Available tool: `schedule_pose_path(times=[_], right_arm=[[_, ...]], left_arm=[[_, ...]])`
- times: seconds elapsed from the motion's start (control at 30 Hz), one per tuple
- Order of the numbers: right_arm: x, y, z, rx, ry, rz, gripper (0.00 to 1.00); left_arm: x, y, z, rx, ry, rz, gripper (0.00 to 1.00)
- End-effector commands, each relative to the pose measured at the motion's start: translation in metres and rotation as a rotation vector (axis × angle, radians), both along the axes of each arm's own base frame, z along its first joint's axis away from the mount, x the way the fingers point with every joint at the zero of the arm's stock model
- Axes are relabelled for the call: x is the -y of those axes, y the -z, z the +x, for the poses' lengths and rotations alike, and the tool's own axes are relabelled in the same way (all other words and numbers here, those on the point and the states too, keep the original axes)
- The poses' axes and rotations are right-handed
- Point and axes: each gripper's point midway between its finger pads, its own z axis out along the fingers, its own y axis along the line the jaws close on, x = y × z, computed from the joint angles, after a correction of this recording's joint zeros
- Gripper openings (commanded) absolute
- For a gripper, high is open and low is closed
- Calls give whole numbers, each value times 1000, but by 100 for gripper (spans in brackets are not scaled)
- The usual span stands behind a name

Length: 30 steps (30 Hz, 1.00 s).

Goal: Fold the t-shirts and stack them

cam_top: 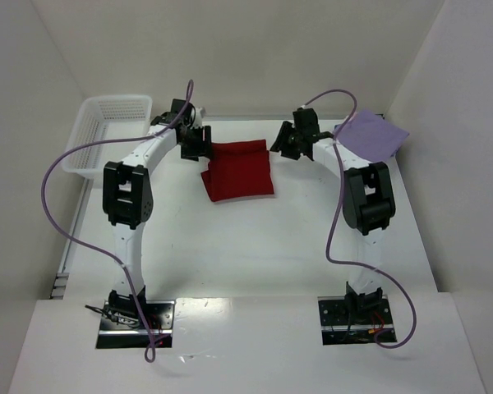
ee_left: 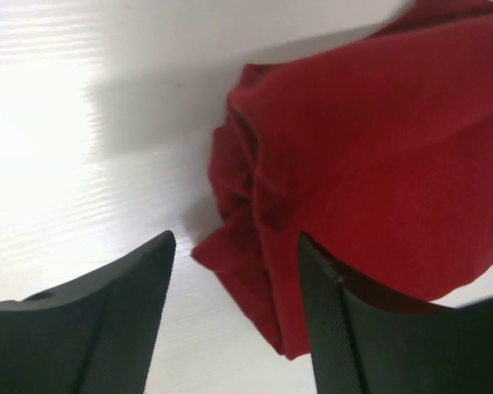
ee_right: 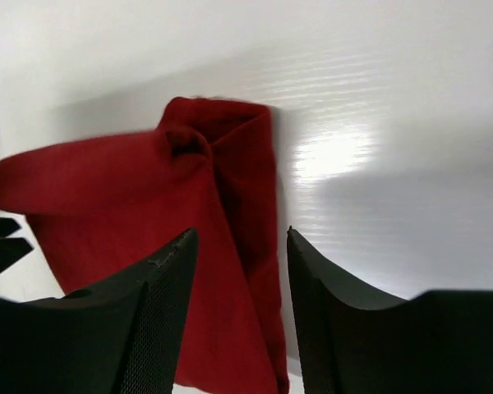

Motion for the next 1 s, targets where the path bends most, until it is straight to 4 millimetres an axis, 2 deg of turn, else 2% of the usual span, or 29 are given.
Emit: schedule_pose_path(times=[0.0, 0.03, 0.13, 0.2, 0.23, 0.27, 0.4, 0.43, 0.5, 0.53, 0.57, 0.6, 0.63, 0.67, 0.7, 0.73, 0.97], right_arm=[[8, -37, 28, 122, 14, 15, 54], [7, -37, 27, 121, 6, 20, 56], [4, -67, 25, 183, -11, 49, 54], [3, -84, 20, 214, -22, 65, 48], [2, -83, 17, 216, -31, 72, 46], [0, -86, 15, 226, -41, 81, 40], [-7, -70, 4, 185, -88, 106, 40], [-9, -63, -1, 161, -94, 119, 43], [-9, -49, -9, 121, -101, 118, 53], [-13, -41, -19, 104, -113, 115, 56], [-13, -35, -21, 101, -113, 115, 58], [-16, -35, -27, 98, -115, 123, 58], [-15, -21, -34, 71, -114, 117, 58], [-14, -21, -37, 69, -114, 117, 58], [-18, -18, -41, 60, -124, 115, 58], [-17, -9, -46, 40, -123, 111, 58], [-45, 2, -71, 9, -194, 113, 56]], left_arm=[[-6, -42, 20, 134, 5, -1, 71], [-6, -46, 23, 148, 12, 2, 72], [-10, -70, 27, 206, 10, -1, 78], [-8, -87, 28, 240, 17, -15, 79], [-6, -88, 27, 238, 25, -25, 79], [-2, -89, 25, 235, 41, -44, 79], [10, -75, 20, 204, 55, -116, 78], [11, -75, 19, 199, 55, -129, 77], [17, -61, 14, 179, 66, -127, 77], [17, -55, 11, 162, 66, -125, 77], [17, -55, 10, 168, 66, -125, 77], [16, -45, 5, 142, 65, -122, 77], [16, -46, 2, 137, 58, -126, 77], [15, -42, 0, 125, 57, -124, 77], [15, -47, -3, 131, 57, -125, 77], [15, -37, -12, 99, 62, -129, 77], [18, -18, -46, 21, 76, -117, 77]])
